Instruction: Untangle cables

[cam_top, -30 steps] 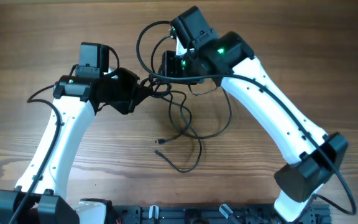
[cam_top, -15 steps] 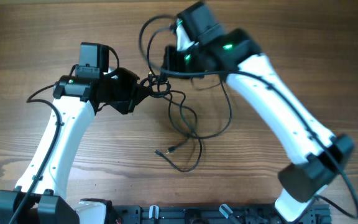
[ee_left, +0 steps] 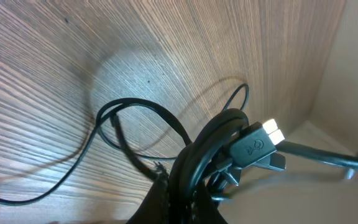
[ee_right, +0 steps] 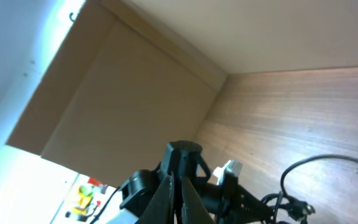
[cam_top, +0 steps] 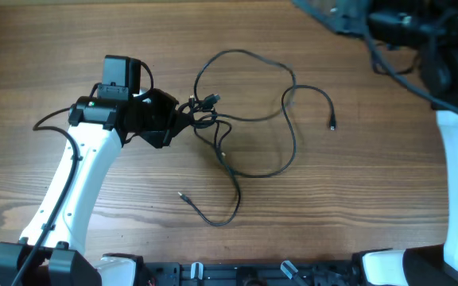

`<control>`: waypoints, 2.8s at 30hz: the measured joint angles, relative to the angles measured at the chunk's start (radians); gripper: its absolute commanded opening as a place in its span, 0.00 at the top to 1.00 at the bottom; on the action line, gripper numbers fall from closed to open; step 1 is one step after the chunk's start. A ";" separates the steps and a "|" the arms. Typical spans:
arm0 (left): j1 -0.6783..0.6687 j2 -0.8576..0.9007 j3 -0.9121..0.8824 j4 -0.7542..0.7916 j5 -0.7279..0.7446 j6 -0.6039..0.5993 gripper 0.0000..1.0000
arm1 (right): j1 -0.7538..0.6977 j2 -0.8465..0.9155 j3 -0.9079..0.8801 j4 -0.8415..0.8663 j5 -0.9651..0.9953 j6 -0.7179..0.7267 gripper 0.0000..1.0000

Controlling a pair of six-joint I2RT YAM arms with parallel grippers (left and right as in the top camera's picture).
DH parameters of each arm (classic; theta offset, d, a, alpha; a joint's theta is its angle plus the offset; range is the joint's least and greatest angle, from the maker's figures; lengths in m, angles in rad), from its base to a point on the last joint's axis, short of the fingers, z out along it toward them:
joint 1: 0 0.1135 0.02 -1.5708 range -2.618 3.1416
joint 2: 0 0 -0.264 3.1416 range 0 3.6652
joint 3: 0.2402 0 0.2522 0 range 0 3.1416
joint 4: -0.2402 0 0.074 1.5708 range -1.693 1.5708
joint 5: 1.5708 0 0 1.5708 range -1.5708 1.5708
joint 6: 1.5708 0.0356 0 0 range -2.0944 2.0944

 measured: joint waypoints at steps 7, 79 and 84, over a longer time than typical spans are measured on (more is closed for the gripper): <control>0.000 0.000 0.000 0.003 -0.008 0.000 0.96 | 0.060 0.000 0.000 -0.316 0.097 -0.086 0.67; -0.001 0.000 0.000 -0.028 0.156 0.478 0.96 | 0.264 0.372 -0.062 -0.556 0.549 -0.923 0.59; 0.010 0.000 0.000 -0.040 0.225 0.546 0.96 | 0.339 0.359 -0.078 -0.586 0.417 -1.188 0.64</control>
